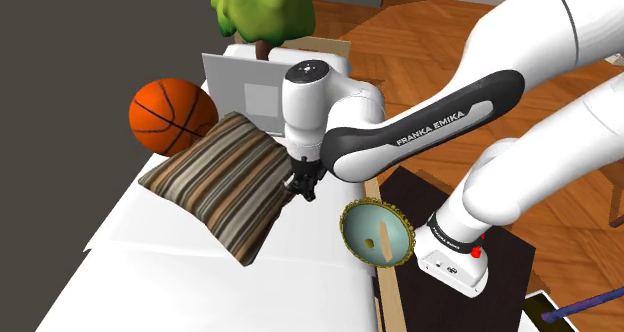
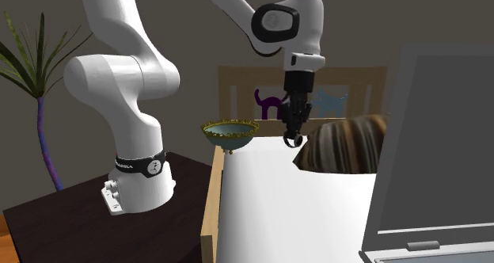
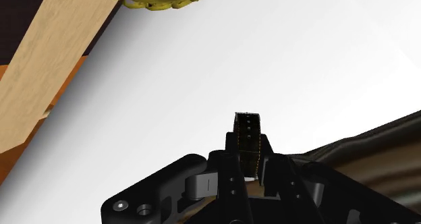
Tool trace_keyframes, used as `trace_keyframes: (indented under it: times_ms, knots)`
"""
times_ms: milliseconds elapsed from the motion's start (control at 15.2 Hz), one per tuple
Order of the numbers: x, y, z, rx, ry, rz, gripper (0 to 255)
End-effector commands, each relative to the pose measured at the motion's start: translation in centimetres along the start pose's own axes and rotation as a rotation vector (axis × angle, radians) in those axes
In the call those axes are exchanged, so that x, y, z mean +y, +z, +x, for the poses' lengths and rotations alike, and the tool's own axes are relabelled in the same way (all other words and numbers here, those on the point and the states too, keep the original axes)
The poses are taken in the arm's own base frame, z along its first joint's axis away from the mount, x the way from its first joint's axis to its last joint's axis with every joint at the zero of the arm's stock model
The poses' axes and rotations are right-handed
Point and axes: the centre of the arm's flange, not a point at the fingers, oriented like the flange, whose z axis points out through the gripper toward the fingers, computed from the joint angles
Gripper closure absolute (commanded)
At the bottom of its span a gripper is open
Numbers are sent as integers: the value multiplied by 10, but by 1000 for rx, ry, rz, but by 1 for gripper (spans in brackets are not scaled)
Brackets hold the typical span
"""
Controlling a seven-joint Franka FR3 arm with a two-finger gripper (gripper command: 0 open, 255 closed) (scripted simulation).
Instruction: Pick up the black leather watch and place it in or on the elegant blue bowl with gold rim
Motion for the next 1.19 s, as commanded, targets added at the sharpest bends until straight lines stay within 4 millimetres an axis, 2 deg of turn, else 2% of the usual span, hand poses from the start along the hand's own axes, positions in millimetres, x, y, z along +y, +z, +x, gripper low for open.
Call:
trace_keyframes:
  times_ms: [0,1122]
  knots:
    - [2,-11,0,0,0,0,255]
    - [13,-96,1,0,0,0,255]
